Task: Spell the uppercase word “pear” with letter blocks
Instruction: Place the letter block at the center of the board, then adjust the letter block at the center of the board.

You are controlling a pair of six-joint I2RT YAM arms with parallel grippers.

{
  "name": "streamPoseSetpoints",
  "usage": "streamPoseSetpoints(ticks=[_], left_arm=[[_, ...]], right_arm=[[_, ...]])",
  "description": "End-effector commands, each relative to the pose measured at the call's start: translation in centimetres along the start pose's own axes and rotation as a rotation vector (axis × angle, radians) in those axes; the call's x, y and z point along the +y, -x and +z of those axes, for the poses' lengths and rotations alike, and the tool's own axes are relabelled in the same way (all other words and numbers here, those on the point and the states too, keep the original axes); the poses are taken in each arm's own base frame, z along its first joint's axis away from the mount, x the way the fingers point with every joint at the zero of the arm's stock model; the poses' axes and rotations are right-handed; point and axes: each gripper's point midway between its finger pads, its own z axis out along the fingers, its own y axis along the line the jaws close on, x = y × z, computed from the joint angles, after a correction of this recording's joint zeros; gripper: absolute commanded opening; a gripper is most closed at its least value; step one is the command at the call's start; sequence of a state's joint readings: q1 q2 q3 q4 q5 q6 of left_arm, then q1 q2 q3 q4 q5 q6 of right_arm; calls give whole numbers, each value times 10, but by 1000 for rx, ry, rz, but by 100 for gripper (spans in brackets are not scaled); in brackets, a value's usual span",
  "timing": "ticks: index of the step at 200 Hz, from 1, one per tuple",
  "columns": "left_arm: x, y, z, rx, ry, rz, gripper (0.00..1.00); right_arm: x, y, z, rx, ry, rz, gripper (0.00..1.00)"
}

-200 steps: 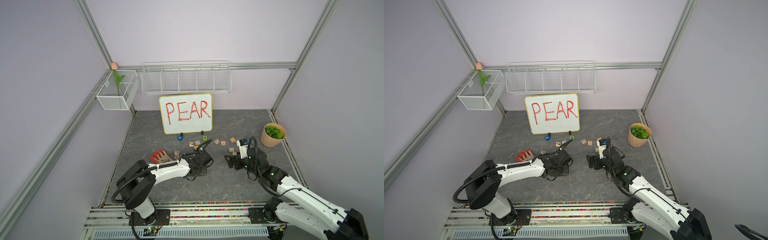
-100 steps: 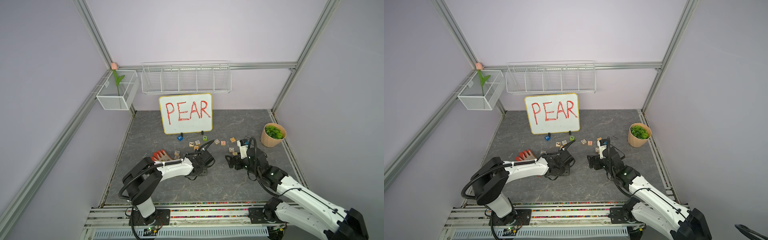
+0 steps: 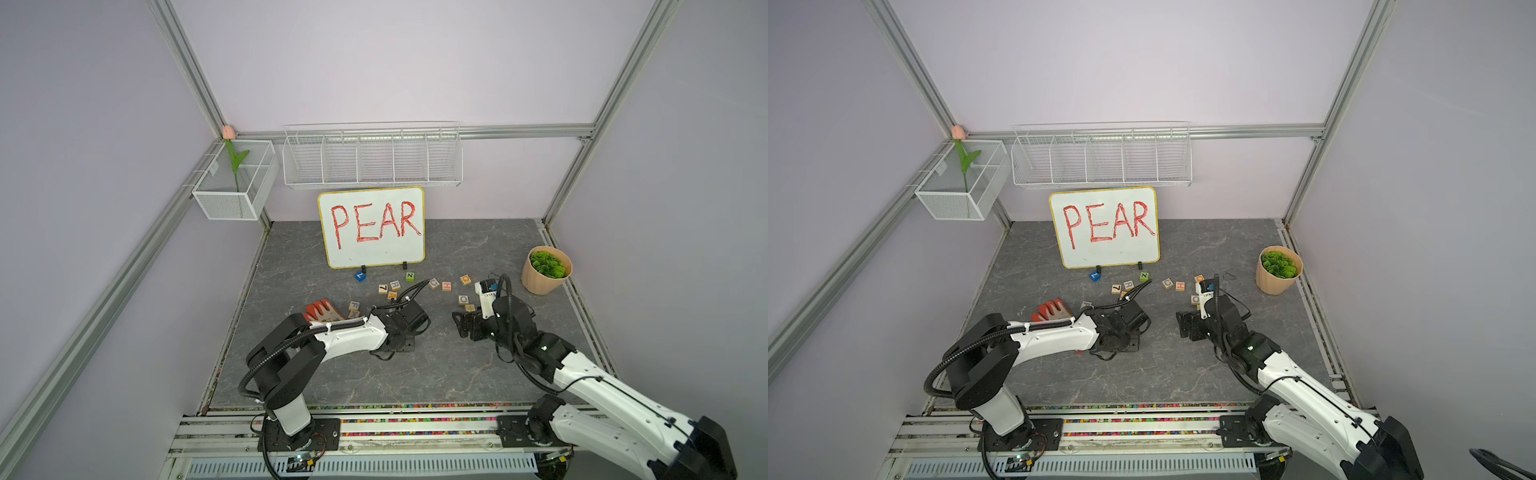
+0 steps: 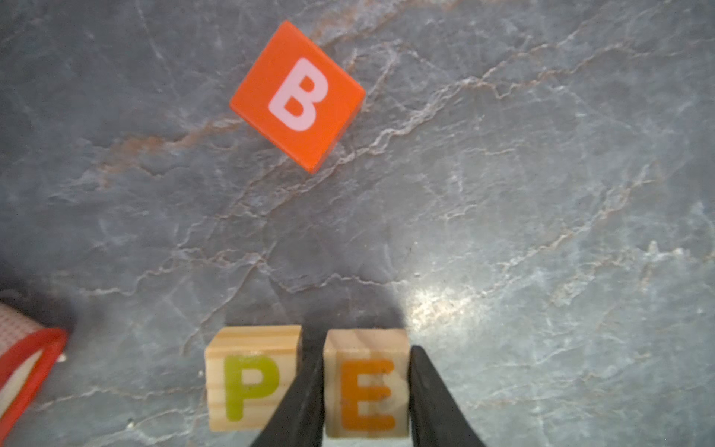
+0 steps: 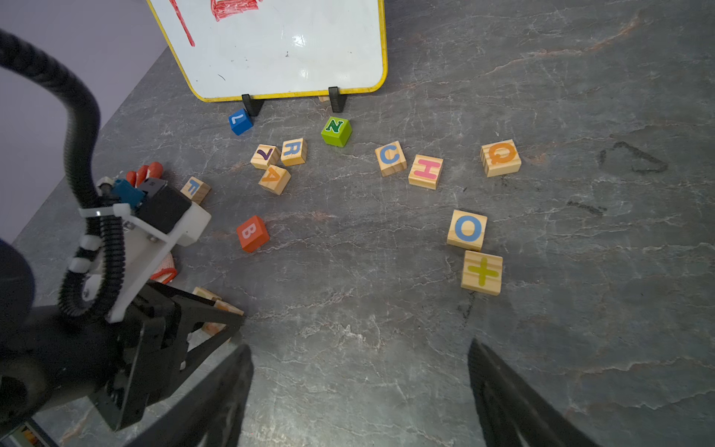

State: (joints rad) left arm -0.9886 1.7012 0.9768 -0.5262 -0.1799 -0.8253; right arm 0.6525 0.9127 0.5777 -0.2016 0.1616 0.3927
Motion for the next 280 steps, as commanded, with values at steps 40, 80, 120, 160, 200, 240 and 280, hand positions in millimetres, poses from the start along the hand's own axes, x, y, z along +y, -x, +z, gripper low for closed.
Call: streamPoseSetpoints(ticks=[40,80,120,160,200,240,280], left_arm=[[-4,9,-6,-25,8,-1,39],[-8,23,-25,-84,5,12,40],[-17,56,-69,-226,-52,61,49],[11,101,-91,-309,31,106,53],[28,141,-80,-321,10,163,54],[22,161,-52,-264,-22,307,54],[33,170,-13,-203,-39,250,59]], right_arm=[[0,6,-3,-21,-14,-17,89],[0,8,-3,-28,-16,-18,89],[0,18,-2,-45,-32,-27,89],[4,35,8,-50,-52,-51,89],[11,49,26,-49,-61,-57,89],[14,59,42,-32,-75,-64,89],[12,66,52,-26,-91,-70,89]])
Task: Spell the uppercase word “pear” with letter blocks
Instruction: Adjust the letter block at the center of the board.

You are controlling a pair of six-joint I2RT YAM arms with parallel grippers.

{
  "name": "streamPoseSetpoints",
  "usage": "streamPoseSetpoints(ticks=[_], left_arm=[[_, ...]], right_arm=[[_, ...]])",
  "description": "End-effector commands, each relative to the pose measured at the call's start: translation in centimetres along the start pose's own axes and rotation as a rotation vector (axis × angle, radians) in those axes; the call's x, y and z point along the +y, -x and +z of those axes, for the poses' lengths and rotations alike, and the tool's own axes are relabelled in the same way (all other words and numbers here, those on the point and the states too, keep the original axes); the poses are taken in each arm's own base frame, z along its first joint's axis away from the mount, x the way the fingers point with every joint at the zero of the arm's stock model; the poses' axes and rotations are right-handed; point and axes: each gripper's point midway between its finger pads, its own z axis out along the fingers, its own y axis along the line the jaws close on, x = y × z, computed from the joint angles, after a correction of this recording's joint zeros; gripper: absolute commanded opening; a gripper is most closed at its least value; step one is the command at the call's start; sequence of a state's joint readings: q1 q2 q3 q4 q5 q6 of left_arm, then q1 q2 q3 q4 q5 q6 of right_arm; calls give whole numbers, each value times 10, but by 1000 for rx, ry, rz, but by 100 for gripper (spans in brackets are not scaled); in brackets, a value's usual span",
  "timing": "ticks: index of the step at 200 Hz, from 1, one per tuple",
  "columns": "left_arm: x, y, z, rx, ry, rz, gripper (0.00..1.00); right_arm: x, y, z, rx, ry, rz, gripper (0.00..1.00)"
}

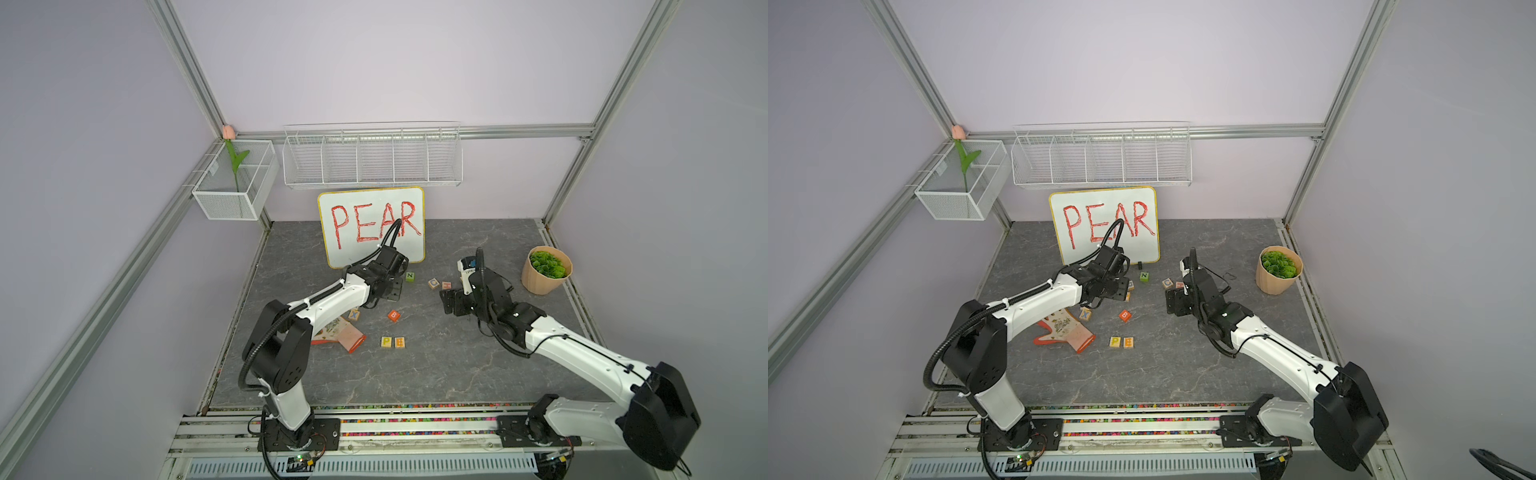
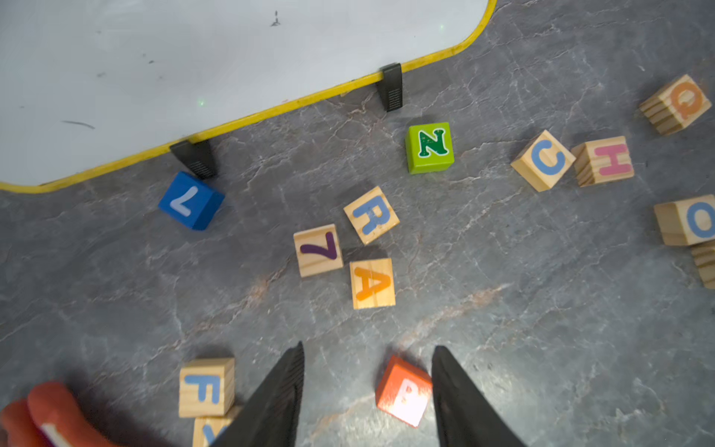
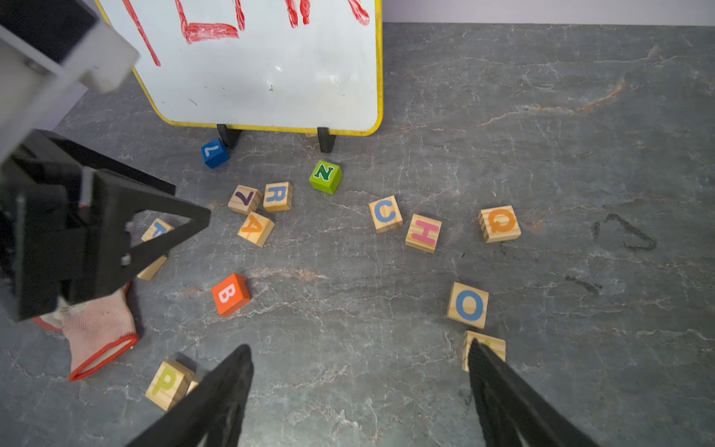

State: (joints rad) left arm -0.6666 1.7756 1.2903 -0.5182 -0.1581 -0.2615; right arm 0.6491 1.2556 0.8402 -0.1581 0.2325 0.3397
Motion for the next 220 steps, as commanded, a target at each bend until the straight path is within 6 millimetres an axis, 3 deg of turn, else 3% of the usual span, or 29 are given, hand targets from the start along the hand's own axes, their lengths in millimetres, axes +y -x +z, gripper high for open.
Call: streamPoseSetpoints(ticks=[1,99,220], left_arm=[[4,0,18,19,-37,11,60],[-7,-21,50,104,-123,-27,63],[-15,-38,65,144,-168,-99,62]], right_arm=[[-1,14,3,-35,-9,-11,89],[-4,5,14,8,-23,0,89],[-8,5,8,4,-35,9,89]])
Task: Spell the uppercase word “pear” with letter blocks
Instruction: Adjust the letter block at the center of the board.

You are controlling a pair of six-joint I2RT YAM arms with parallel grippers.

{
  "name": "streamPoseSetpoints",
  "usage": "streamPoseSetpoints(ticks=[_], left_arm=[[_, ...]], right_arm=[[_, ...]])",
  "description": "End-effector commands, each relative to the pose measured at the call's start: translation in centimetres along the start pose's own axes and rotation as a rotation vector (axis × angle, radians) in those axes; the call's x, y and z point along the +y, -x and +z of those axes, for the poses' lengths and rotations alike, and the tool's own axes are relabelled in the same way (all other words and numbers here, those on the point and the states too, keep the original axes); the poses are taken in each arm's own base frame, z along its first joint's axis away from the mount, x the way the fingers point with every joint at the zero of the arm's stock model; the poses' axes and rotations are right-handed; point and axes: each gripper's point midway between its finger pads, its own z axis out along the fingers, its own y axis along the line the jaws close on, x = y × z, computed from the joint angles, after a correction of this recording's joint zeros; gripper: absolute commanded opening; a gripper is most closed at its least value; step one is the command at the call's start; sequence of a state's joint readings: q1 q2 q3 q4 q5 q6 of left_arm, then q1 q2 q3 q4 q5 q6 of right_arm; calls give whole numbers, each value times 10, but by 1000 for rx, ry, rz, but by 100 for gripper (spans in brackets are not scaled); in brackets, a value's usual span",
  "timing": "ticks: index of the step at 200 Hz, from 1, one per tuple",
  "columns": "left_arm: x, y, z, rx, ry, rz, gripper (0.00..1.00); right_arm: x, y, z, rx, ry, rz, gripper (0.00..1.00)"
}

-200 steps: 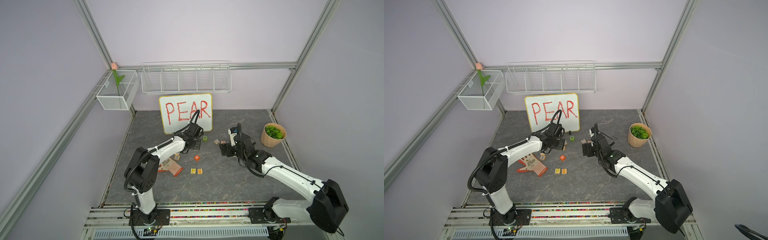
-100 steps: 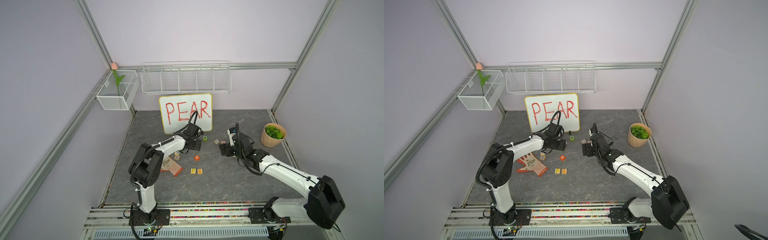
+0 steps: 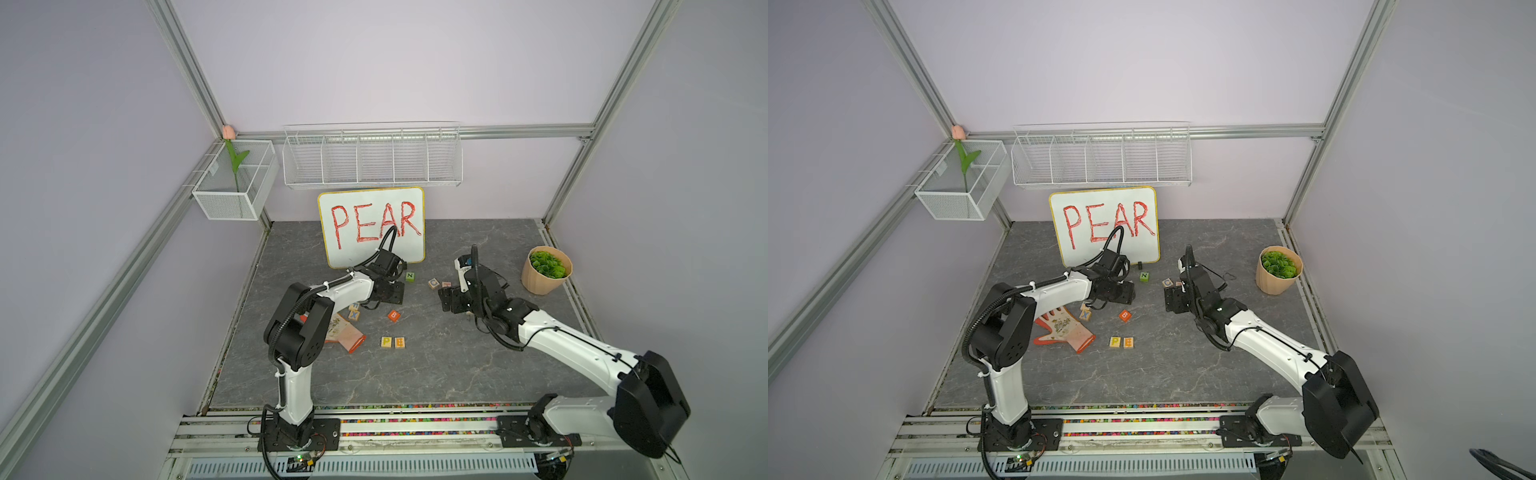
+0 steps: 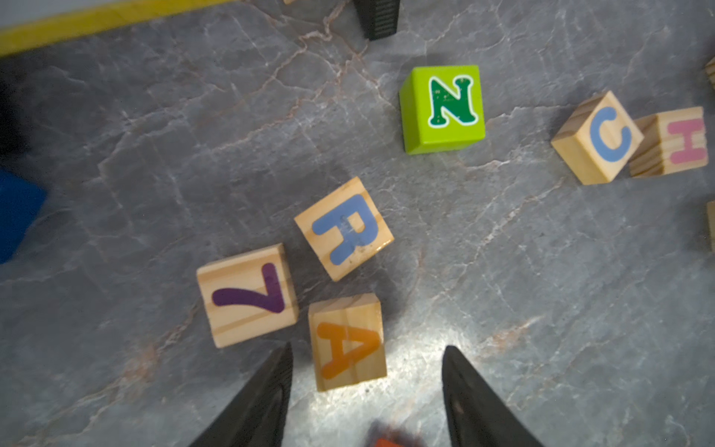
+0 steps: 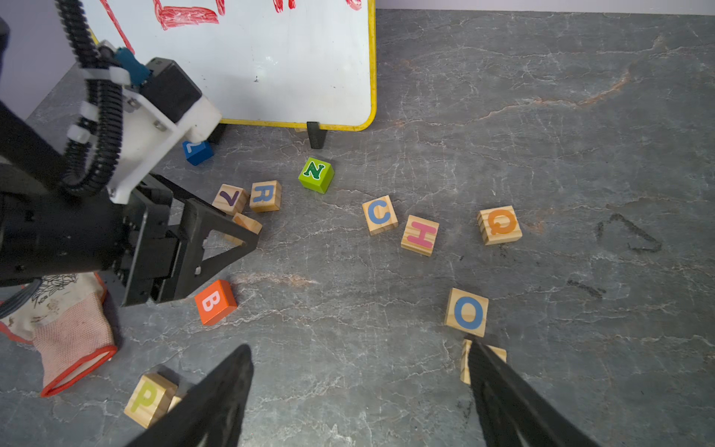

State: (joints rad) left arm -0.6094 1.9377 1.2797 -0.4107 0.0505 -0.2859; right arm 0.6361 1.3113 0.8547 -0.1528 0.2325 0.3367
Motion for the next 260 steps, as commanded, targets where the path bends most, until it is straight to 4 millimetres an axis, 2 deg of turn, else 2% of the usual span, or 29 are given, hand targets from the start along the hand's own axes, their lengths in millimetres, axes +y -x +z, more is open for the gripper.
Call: streamPoseSetpoints(ticks=[1,27,90,116,129,163,183,260], left_arm=[[-1,-12,8,25,-18,-31,63],[-6,-17,9,31,-43,-50,62],[-51,-18,11,54,-136,-4,62],[-69,-14,3,46,-172,-1,61],[-65,-11,-2,37,-135,-3,61],[-36,-5,-14,28,50,58,61],[-25,2,-19,15,114,99,62],[-23,13,0,55,77,155,62]], right_arm=[[-3,9,-5,-26,-13,11,89],[-5,9,-7,-32,-19,12,89],[-6,7,-5,-23,-22,13,89],[-8,7,-6,-26,-30,15,89],[-8,7,-7,-27,-32,15,89],[-6,6,-4,-21,-26,11,89],[-6,6,-3,-21,-23,13,89],[-9,3,-1,-11,-37,17,89]])
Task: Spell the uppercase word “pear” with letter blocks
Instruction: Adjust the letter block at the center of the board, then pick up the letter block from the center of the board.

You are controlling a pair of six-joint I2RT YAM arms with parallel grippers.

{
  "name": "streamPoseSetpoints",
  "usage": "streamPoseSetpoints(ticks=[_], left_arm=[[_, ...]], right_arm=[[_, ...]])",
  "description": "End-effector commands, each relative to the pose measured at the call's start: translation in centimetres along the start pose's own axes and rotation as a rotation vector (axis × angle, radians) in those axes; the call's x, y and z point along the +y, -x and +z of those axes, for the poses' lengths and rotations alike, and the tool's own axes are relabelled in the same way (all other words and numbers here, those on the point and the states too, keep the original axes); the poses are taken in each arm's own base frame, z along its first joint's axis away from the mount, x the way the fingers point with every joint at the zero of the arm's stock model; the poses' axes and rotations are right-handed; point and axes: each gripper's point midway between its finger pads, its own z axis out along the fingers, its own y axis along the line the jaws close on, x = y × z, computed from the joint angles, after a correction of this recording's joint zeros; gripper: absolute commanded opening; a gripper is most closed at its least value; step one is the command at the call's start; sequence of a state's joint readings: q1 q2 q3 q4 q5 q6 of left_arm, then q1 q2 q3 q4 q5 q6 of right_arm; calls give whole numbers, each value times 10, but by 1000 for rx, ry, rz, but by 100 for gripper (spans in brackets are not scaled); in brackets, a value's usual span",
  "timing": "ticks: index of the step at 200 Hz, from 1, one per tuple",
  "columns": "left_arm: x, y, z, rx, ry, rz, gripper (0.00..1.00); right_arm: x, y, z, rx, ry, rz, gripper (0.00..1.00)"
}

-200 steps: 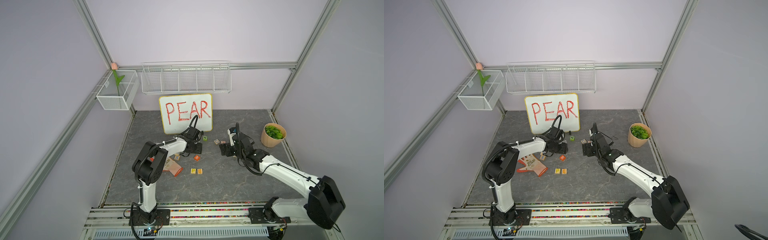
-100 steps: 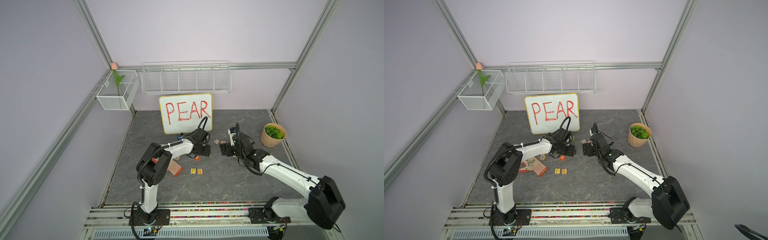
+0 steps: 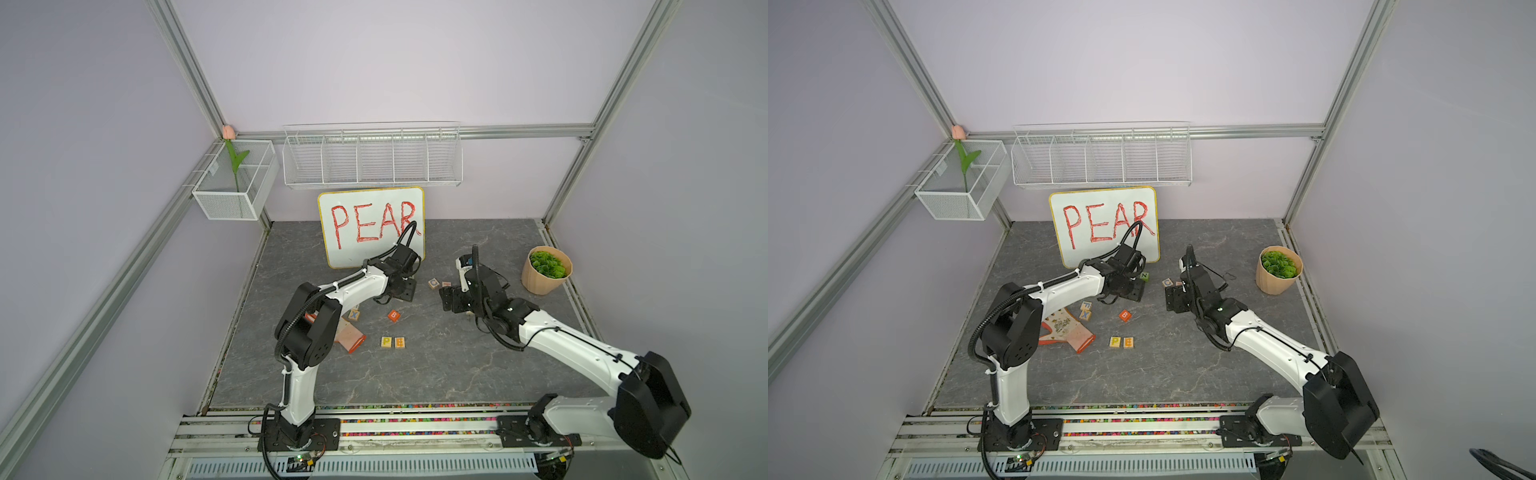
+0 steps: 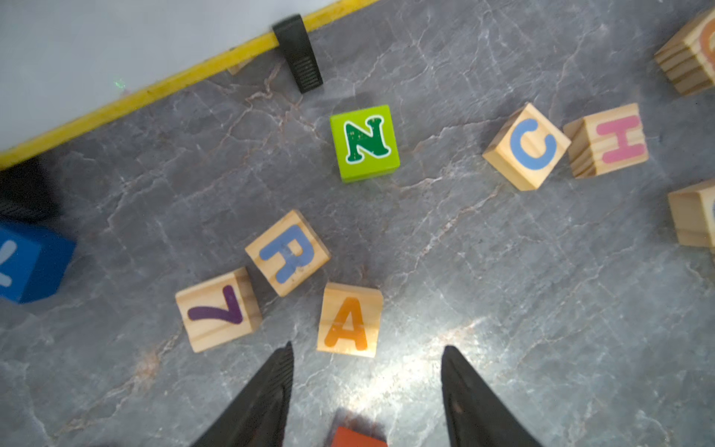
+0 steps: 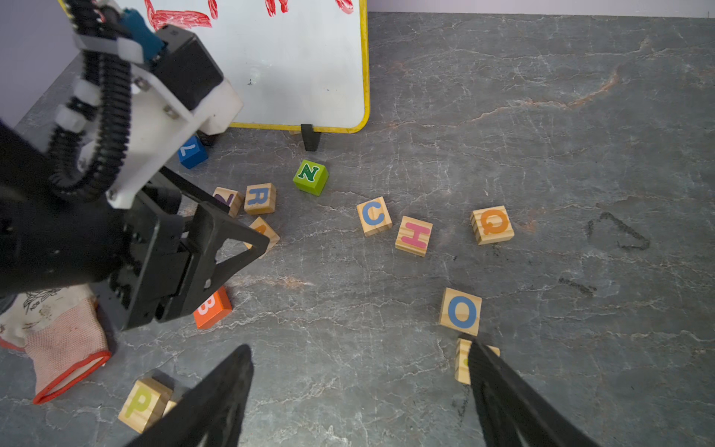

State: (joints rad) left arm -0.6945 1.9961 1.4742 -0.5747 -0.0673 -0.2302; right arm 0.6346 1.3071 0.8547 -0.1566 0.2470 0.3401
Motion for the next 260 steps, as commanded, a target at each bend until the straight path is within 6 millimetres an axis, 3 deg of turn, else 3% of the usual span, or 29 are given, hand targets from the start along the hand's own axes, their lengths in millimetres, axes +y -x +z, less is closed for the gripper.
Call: streamPoseSetpoints(ticks=[1,110,160,260], left_arm=[[4,-8,11,49,-9,25,62],[3,-23,30,87,-19,31,58],[8,-20,39,79,11,48,55],[12,-21,36,91,120,62,30]], right_arm=[[-6,2,0,-5,-24,13,89],[-7,2,2,4,-33,11,89],[-9,-1,0,6,-40,11,89],[-9,-2,0,7,-37,8,89]])
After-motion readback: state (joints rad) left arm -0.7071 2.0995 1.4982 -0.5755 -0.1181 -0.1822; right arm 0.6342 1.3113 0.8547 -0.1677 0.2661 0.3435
